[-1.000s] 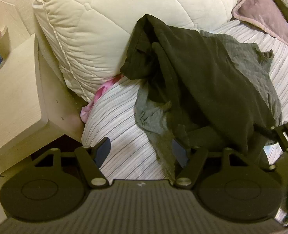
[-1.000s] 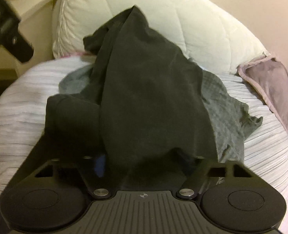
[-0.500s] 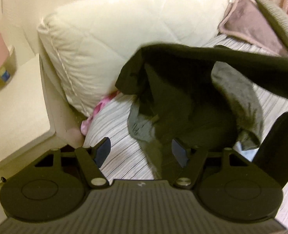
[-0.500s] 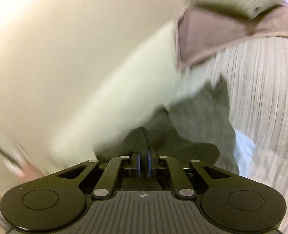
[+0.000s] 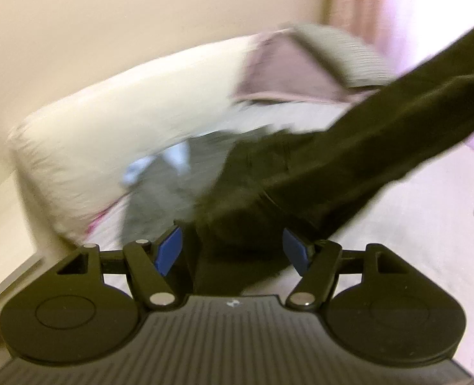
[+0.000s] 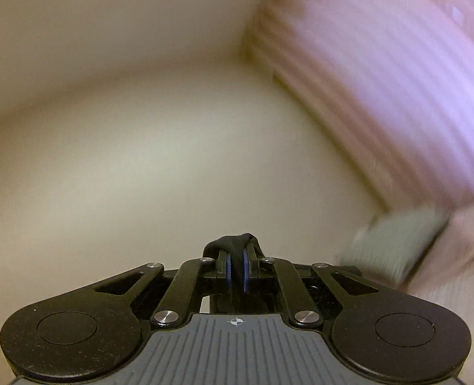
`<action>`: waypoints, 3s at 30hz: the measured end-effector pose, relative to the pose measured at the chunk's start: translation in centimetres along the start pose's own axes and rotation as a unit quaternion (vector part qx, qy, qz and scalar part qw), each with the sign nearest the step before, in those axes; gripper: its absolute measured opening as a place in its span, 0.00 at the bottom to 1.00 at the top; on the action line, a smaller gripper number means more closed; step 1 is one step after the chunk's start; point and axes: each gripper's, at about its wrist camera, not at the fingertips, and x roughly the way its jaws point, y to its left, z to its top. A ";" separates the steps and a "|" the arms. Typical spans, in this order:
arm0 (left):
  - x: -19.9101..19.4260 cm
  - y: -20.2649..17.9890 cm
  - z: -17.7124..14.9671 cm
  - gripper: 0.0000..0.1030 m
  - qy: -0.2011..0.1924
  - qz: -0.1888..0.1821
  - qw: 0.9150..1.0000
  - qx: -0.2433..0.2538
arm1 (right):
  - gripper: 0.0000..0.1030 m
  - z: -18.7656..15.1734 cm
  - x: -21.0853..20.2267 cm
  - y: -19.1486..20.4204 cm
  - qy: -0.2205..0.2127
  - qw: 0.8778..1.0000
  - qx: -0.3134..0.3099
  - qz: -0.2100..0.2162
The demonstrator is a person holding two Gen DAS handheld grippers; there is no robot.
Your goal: Fold clothes
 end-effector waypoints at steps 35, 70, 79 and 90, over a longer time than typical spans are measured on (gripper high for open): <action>-9.1 -35.7 -20.2 0.65 0.116 -0.255 0.878 0.389 | 0.87 -7.7 -40.4 -11.7 0.345 0.711 0.047 -0.611; -6.1 -38.3 -21.0 0.65 0.138 -0.205 0.881 0.404 | 0.87 -9.9 -39.6 -15.5 0.404 0.682 0.049 -0.608; -8.6 -41.3 -26.8 0.65 0.174 -0.150 0.903 0.364 | 0.87 -7.1 -45.5 -20.2 0.478 0.671 0.014 -0.567; -10.0 -39.2 -32.4 0.65 0.234 -0.068 0.926 0.288 | 0.87 -8.2 -46.9 -23.5 0.555 0.668 -0.040 -0.495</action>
